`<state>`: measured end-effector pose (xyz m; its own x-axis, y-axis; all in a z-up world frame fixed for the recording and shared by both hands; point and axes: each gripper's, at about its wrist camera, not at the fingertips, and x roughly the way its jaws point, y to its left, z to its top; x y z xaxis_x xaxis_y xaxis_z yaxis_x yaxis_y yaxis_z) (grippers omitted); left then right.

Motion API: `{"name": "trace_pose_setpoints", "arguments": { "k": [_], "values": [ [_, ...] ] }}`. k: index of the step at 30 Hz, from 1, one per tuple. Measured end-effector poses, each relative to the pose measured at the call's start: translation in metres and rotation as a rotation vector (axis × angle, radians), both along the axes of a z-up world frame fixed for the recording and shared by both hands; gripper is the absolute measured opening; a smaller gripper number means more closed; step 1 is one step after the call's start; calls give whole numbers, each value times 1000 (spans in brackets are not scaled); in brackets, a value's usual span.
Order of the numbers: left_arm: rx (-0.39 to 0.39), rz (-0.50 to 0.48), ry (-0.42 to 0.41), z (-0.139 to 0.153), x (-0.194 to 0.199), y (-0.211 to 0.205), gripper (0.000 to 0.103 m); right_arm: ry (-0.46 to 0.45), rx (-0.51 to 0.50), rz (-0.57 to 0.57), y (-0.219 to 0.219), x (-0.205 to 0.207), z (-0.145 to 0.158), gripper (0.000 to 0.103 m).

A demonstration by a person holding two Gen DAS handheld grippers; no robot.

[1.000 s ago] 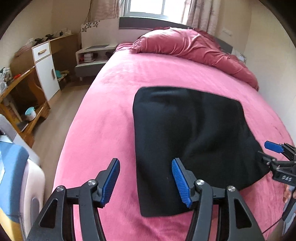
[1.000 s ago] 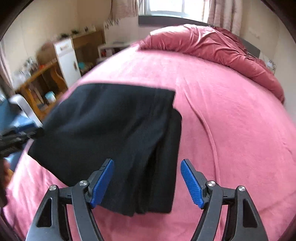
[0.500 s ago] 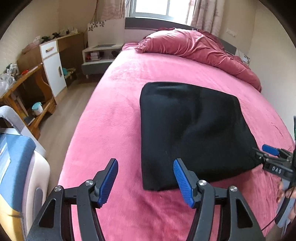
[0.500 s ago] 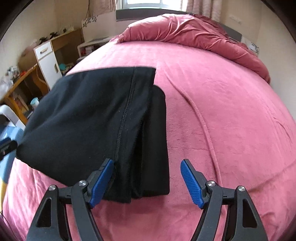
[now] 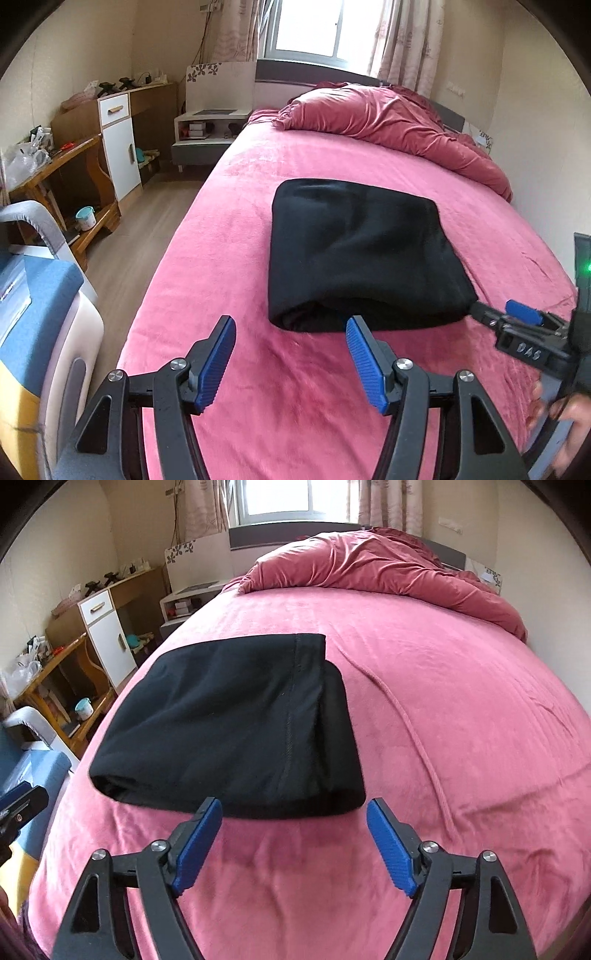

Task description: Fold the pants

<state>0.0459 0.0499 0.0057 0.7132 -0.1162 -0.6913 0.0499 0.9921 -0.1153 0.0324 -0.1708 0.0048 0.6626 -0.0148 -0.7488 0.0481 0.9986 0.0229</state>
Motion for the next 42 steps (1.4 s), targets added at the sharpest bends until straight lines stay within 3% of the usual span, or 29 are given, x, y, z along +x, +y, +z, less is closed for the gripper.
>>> {"name": "trace_pose_setpoints", "arguments": {
  "k": [16, 42],
  "values": [
    [43, 12, -28, 4, -43, -9, 63, -33, -35, -6, 39, -49, 0, 85],
    [62, 50, -24, 5, -54, -8, 64, -47, -60, -18, 43, -57, 6, 87]
  ]
}}
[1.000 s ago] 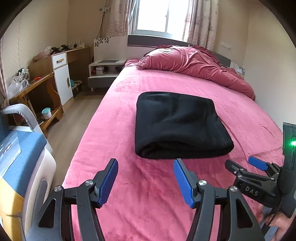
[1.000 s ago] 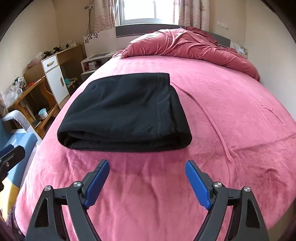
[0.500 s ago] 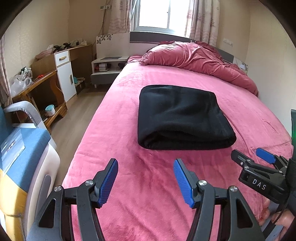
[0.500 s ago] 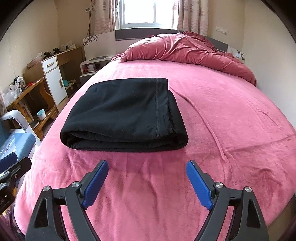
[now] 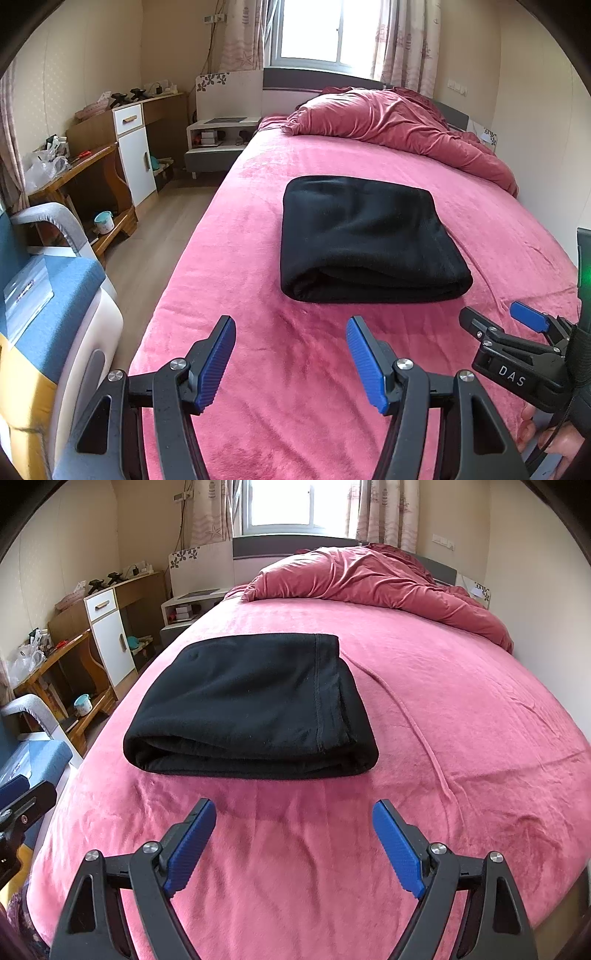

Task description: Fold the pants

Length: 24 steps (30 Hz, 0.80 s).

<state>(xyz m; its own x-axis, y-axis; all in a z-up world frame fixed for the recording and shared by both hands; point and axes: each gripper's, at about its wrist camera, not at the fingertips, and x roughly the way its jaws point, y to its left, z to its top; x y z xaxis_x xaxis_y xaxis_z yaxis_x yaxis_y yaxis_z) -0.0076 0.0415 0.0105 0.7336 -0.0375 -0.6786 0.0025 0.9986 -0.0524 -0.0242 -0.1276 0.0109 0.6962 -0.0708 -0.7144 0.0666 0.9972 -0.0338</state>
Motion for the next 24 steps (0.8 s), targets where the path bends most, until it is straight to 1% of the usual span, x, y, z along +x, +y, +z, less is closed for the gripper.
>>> {"name": "trace_pose_setpoints", "arguments": {
  "k": [24],
  "values": [
    [9, 0, 18, -3, -3, -2, 64, 9, 3, 4, -1, -2, -6, 89]
  ]
}}
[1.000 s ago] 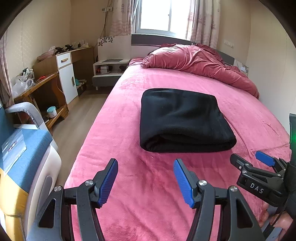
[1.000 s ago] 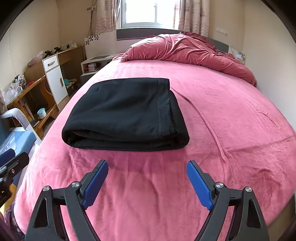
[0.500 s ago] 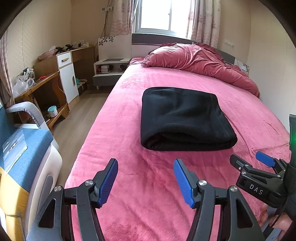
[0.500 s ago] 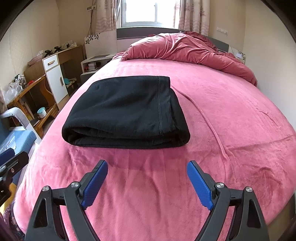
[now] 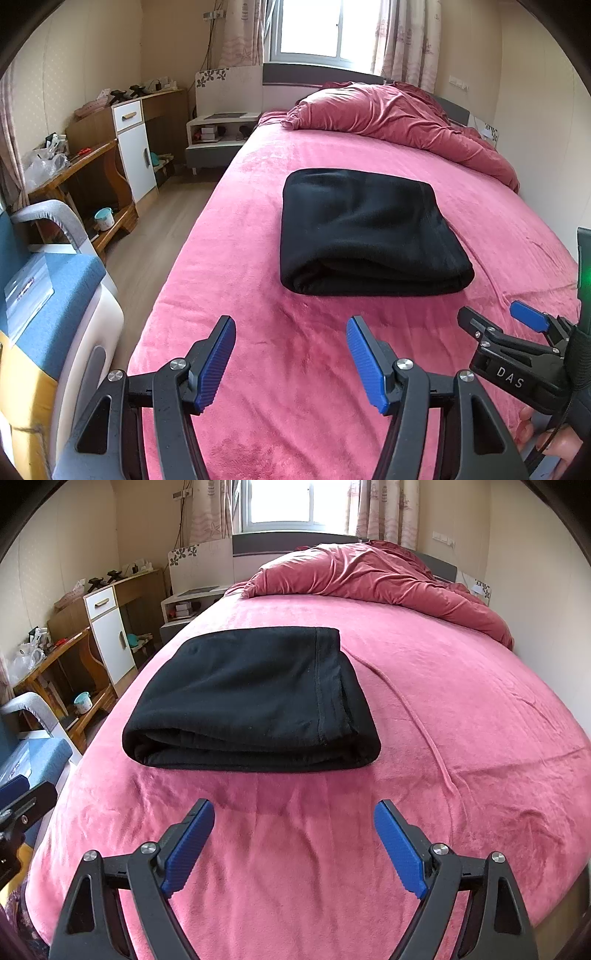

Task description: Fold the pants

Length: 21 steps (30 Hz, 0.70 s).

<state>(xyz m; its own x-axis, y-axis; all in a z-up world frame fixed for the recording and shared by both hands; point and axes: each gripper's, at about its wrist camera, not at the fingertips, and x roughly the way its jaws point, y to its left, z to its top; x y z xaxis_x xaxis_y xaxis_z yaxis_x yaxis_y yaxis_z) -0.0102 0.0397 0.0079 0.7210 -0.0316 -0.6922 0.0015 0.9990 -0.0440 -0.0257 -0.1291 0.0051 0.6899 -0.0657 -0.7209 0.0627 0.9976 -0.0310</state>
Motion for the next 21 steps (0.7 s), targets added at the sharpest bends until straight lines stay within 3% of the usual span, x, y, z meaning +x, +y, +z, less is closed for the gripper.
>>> {"name": "trace_pose_setpoints", "arguments": {
  "k": [21],
  "values": [
    [-6, -8, 5, -2, 0, -3, 64, 5, -4, 6, -1, 1, -2, 89]
  ]
}}
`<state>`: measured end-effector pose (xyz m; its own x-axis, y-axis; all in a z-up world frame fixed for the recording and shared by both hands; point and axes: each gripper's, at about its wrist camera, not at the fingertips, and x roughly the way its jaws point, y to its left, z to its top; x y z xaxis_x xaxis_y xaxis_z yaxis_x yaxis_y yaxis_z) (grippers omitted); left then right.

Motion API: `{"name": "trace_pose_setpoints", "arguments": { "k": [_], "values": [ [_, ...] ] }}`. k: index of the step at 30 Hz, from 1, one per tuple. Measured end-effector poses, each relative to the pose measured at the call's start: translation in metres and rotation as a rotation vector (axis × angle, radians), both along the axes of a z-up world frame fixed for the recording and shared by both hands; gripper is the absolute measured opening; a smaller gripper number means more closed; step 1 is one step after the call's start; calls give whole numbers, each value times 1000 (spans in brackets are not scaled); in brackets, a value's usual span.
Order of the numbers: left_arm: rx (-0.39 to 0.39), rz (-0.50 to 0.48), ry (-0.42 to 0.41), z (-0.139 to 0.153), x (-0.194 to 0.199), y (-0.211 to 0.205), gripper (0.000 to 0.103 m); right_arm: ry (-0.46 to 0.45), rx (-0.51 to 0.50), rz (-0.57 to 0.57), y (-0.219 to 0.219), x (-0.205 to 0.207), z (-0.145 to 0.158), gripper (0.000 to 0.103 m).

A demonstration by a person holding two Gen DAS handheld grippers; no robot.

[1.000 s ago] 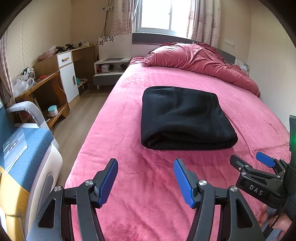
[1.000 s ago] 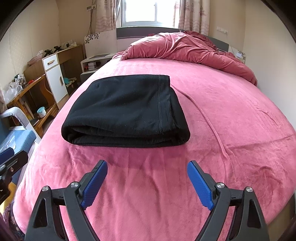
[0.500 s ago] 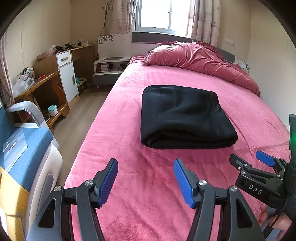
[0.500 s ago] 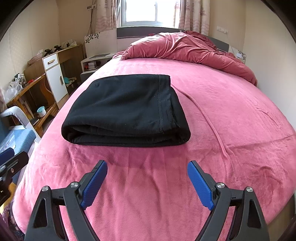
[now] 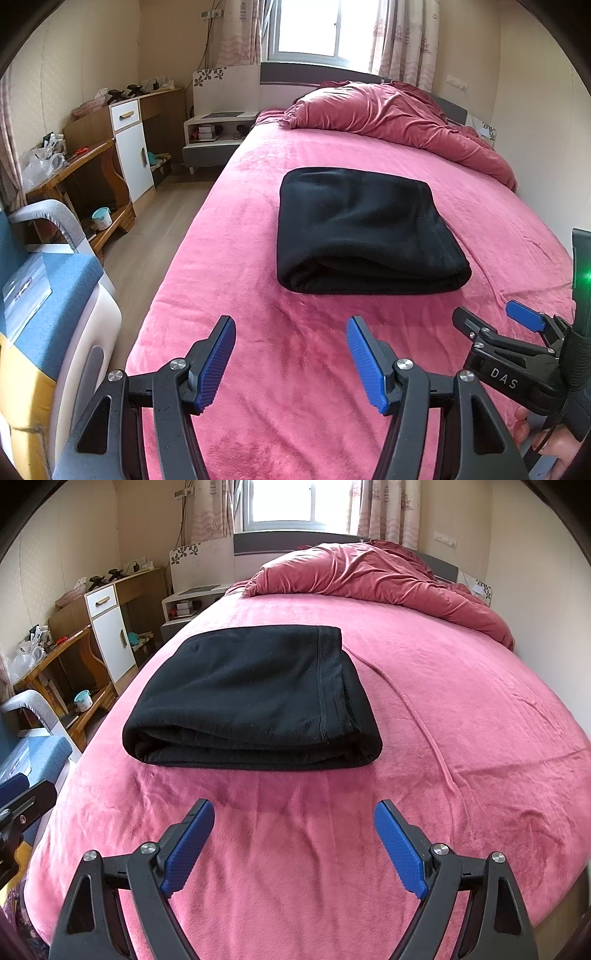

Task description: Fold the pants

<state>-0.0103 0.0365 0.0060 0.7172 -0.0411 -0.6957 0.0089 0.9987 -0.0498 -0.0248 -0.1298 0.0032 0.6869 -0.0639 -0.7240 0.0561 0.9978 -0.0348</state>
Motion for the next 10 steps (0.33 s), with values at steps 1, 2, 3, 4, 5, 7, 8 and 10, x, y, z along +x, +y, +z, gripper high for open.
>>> {"name": "trace_pose_setpoints", "arguments": {
  "k": [1, 2, 3, 4, 5, 7, 8, 10],
  "values": [
    [-1, -1, 1, 0, 0, 0, 64, 1, 0, 0, 0, 0, 0, 89],
    [-3, -1, -3, 0, -1, 0, 64, 2, 0, 0, 0, 0, -1, 89],
    [-1, 3, -8, 0, -1, 0, 64, 2, 0, 1, 0, 0, -1, 89],
    [3, 7, -14, 0, -2, 0, 64, 3, -2, 2, 0, 1, -1, 89],
    [4, 6, -17, 0, -2, 0, 64, 4, -2, 3, 0, 1, -2, 89],
    [-4, 7, -28, 0, -4, 1, 64, 5, -1, 0, 0, 1, -3, 89],
    [-13, 4, -27, -1, -4, 1, 64, 8, 1, -2, -1, 1, -3, 89],
    [-23, 1, -6, -4, -1, 2, 64, 12, 2, -3, -3, 2, -6, 89]
  ]
}}
